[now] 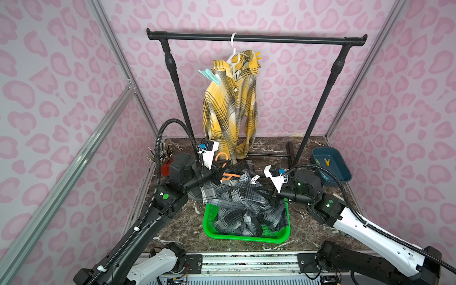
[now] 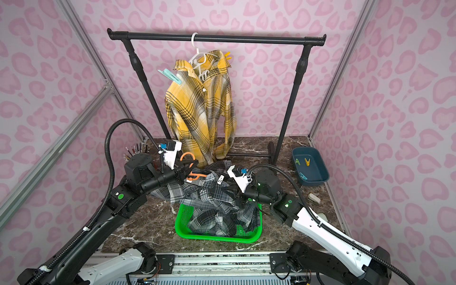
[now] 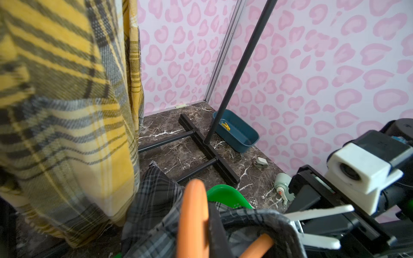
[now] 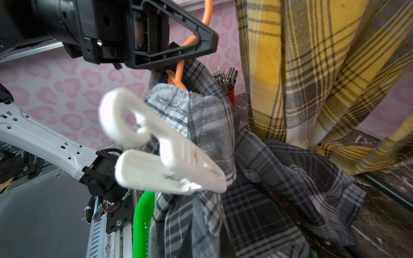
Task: Remove the clothespins securing long-sleeve shirts to the hanger
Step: Adjust the hanger, then remove the clamp from the hanger.
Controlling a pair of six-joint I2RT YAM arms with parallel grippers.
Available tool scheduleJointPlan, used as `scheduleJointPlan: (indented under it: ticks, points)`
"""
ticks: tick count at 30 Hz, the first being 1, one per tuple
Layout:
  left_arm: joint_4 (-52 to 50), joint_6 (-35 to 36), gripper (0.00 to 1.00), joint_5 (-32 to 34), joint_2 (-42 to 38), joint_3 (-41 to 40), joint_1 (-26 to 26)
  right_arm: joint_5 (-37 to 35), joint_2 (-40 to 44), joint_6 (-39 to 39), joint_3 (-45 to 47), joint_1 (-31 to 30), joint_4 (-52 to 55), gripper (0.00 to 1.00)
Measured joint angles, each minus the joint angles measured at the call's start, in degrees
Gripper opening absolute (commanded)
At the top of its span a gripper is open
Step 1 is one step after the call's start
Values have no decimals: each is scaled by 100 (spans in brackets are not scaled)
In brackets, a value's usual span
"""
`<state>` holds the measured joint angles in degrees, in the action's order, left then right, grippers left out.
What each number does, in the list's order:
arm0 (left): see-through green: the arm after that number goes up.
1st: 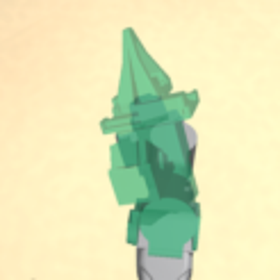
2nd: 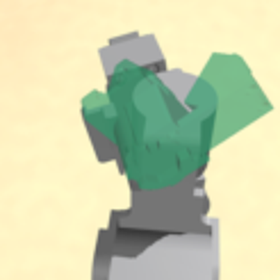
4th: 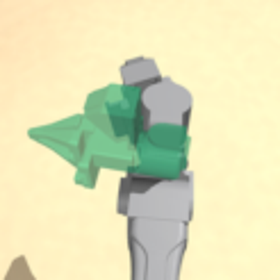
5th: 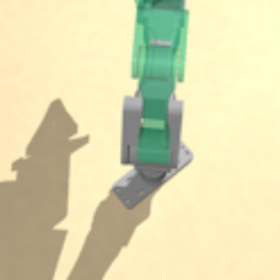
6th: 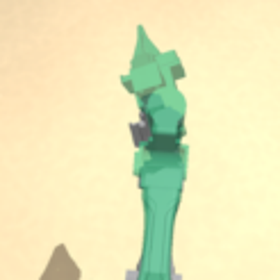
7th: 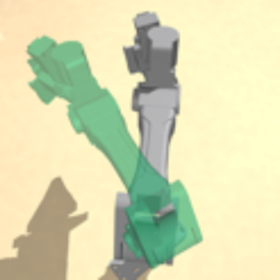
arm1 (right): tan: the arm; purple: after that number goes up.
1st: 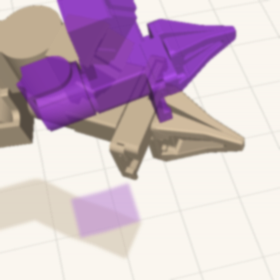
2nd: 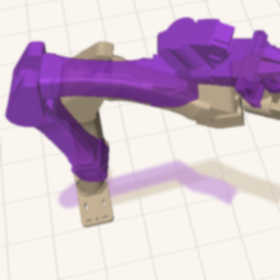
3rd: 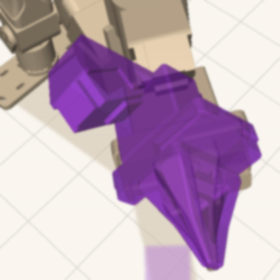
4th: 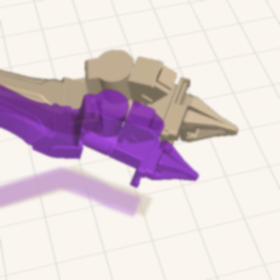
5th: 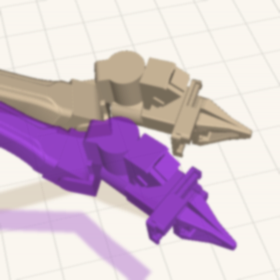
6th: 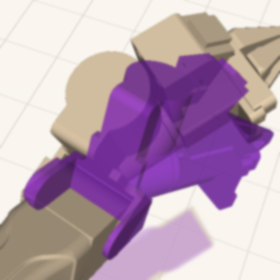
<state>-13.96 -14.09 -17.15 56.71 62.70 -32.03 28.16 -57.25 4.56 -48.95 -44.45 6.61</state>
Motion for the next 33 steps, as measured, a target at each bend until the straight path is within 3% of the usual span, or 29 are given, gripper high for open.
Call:
scheduleJointPlan:
  ticks: [3,4,7,9,10,11,12,21,28,33]
  points:
    - [-7,107,3,66,9,-13,0,17,-68,35,0,0,-31,0]
    - [-4,149,3,76,4,-33,0,17,-79,37,0,0,-31,4]
    - [131,319,3,90,-92,-243,-2,-9,-85,35,0,0,-7,35]
    - [240,365,3,4,-181,-442,-31,-155,-9,-28,0,17,42,49]
    - [256,433,3,-31,-216,-533,-46,-181,70,-63,9,70,55,61]
    - [275,507,3,-50,-223,-579,-50,-188,149,-55,9,101,61,82]
    - [282,603,3,-35,-216,-597,-46,-186,238,-74,9,146,61,91]
    - [308,1180,4,-92,-66,-590,-22,-50,671,-378,-31,592,343,90]
    - [286,1519,4,-1449,131,-468,337,789,514,-833,-94,1467,466,91]
    - [72,1556,4,-2459,476,-63,719,1364,391,-1292,-304,1613,636,92]
